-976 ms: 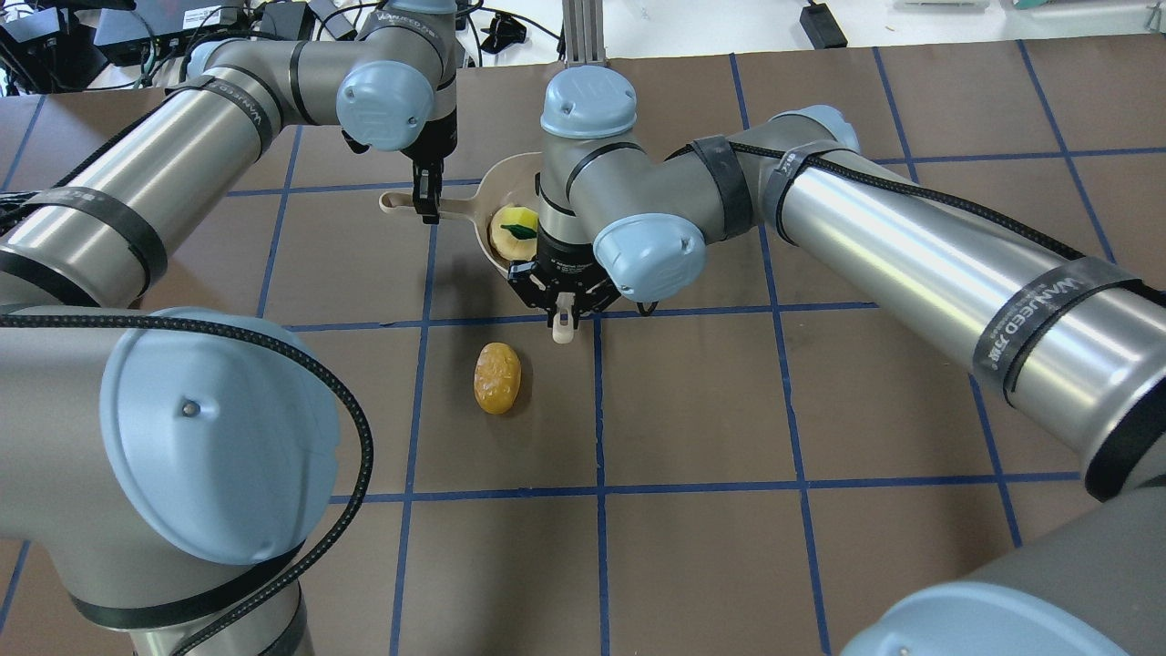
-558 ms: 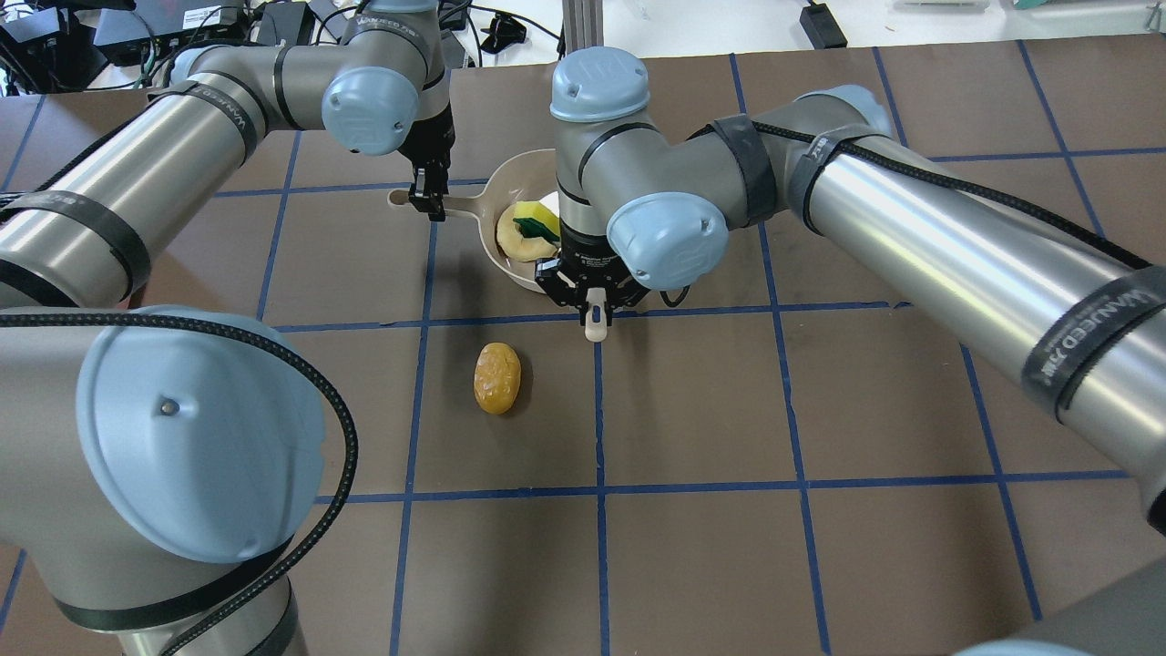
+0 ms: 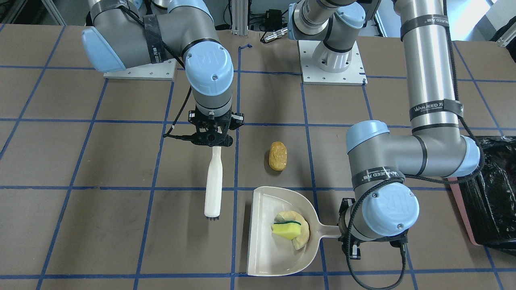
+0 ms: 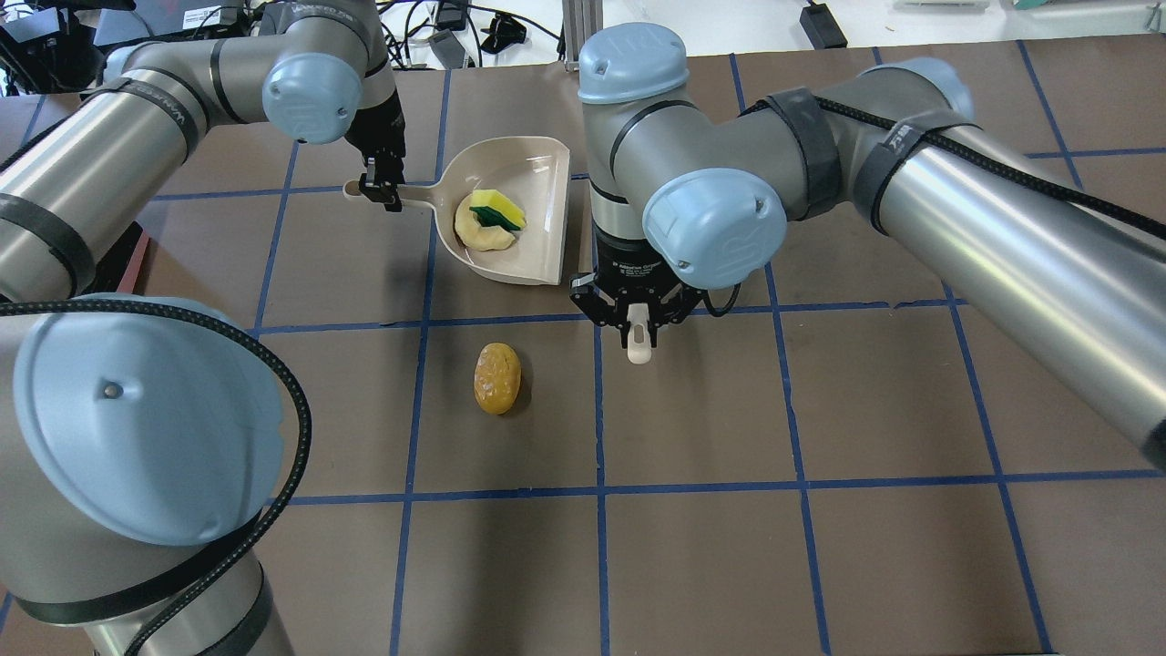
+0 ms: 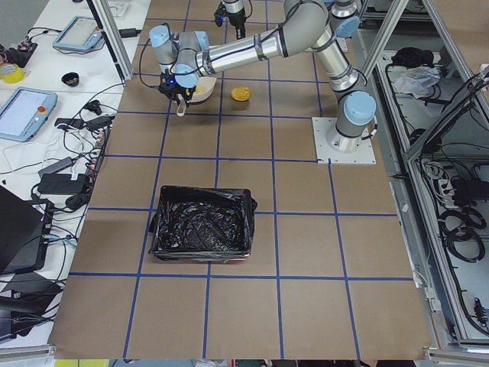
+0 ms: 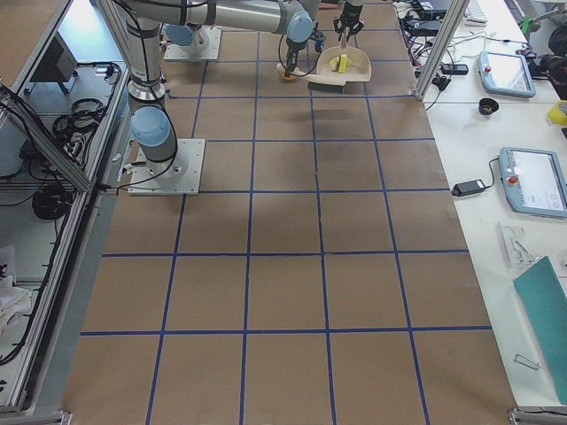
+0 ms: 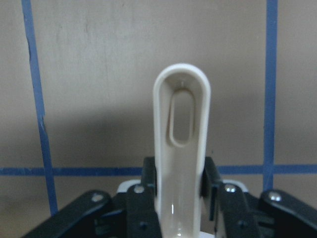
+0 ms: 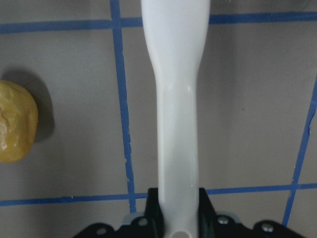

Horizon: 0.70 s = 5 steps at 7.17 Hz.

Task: Sweep and dump trash into bin
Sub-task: 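Move the dustpan beside the yellow potato while the right gripper positions the brush behind it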

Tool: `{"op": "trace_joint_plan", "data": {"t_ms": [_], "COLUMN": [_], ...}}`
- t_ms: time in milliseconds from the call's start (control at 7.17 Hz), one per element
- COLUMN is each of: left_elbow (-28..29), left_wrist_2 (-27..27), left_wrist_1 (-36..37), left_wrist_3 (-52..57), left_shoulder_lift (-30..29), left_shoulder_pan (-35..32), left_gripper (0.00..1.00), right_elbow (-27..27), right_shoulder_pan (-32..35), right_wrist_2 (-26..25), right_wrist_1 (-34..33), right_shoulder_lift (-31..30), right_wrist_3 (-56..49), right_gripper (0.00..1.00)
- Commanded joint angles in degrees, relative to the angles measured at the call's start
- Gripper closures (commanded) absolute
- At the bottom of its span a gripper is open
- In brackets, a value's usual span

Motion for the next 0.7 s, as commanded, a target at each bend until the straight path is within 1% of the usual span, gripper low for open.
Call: {"op": "trace_joint_plan", "data": {"t_ms": [0, 139, 279, 418, 558], "left_elbow": [0.26, -0.26, -0.79, -2.71, -6.91], "left_wrist_2": [3.71, 4.59, 4.95, 6.60, 7.67], "left_wrist_1": [-2.50, -4.87, -7.15, -7.96, -7.53], "left_wrist_3": [4.96, 7.61, 11.03, 12.72, 13.52], "left_shoulder_lift": [3.40, 5.51, 7.53, 9.38, 11.40], "left_shoulder_pan": [3.72, 6.87, 8.56, 10.06, 11.20], "left_gripper": [1.00, 1.00, 1.00, 1.00, 1.00], "right_elbow": [6.49, 9.74, 13.16, 15.63, 16.96], "right_shoulder_pan": [0.66, 1.36, 3.28, 6.34, 8.64], "right_wrist_2": [2.20, 2.21, 2.82, 4.31, 4.24], "right_wrist_1": [-2.05, -2.06, -2.75, -5.63, -8.27], "right_shoulder_lift": [-4.57, -8.26, -10.64, -10.93, -9.71], "right_wrist_3": [-0.19, 0.16, 0.68, 4.25, 9.16], "right_gripper": [1.00, 1.00, 1.00, 1.00, 1.00]}}
